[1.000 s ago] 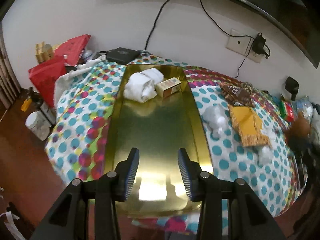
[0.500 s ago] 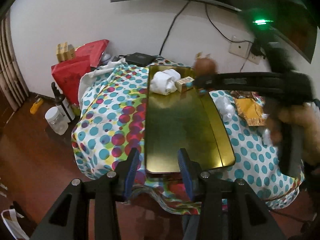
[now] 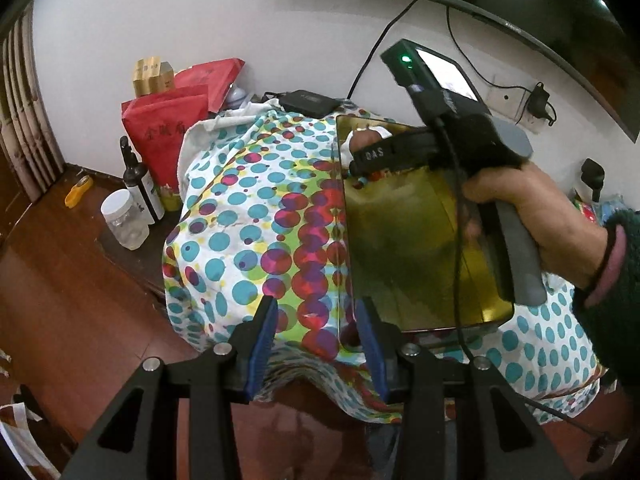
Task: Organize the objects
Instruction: 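Carry the figurine into the gold tray and open the right tool, then grasp the rolled white towel on the bed with the right tool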
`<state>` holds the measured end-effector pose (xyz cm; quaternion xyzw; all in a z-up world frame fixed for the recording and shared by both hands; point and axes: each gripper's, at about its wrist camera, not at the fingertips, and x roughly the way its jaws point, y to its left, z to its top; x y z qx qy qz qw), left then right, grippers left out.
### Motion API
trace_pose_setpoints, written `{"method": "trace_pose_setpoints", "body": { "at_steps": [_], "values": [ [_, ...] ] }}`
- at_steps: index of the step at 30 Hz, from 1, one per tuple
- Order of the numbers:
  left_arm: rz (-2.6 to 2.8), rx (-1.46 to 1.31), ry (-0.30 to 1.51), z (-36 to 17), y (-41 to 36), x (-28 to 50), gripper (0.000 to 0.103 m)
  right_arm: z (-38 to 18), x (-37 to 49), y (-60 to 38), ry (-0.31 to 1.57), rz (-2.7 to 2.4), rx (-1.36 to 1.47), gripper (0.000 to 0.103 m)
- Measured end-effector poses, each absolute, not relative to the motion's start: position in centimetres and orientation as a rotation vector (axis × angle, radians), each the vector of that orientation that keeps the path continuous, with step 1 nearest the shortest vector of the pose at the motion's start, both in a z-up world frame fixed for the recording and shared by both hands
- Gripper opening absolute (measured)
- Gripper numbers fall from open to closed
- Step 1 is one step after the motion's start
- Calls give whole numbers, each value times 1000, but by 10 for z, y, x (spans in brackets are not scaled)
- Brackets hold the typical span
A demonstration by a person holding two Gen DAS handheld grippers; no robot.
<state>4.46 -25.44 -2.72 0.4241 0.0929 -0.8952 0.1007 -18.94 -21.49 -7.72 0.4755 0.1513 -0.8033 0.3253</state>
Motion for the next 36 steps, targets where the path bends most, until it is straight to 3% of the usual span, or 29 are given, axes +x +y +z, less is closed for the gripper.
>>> {"method": "trace_pose_setpoints", "body": {
  "at_steps": [10, 11, 13, 14, 25, 33, 36],
  "values": [
    [-2658, 1270, 265, -26, -251, 37, 42, -83, -212, -225, 381, -2141, 1293, 36],
    [-2658, 1272, 264, -26, -250, 36, 42, -80, -209, -223, 382, -2139, 1278, 38],
    [-2664, 1257, 260, -24, -248, 36, 42, -73, -200, -217, 418, -2159, 1240, 59],
    [-2667, 1256, 260, -23, -246, 35, 42, -68, -194, -211, 420, -2165, 1220, 62],
    [-2785, 1280, 234, -16, -193, 15, 42, -5, -124, -49, 184, -2217, 1050, 63],
    [-2914, 1348, 148, -15, -118, -5, 42, -28, -111, 117, 123, -2497, 1120, 62],
    [-2966, 1385, 87, -16, -86, -12, 42, -48, -117, 159, 69, -2552, 1200, 58]
  ]
}}
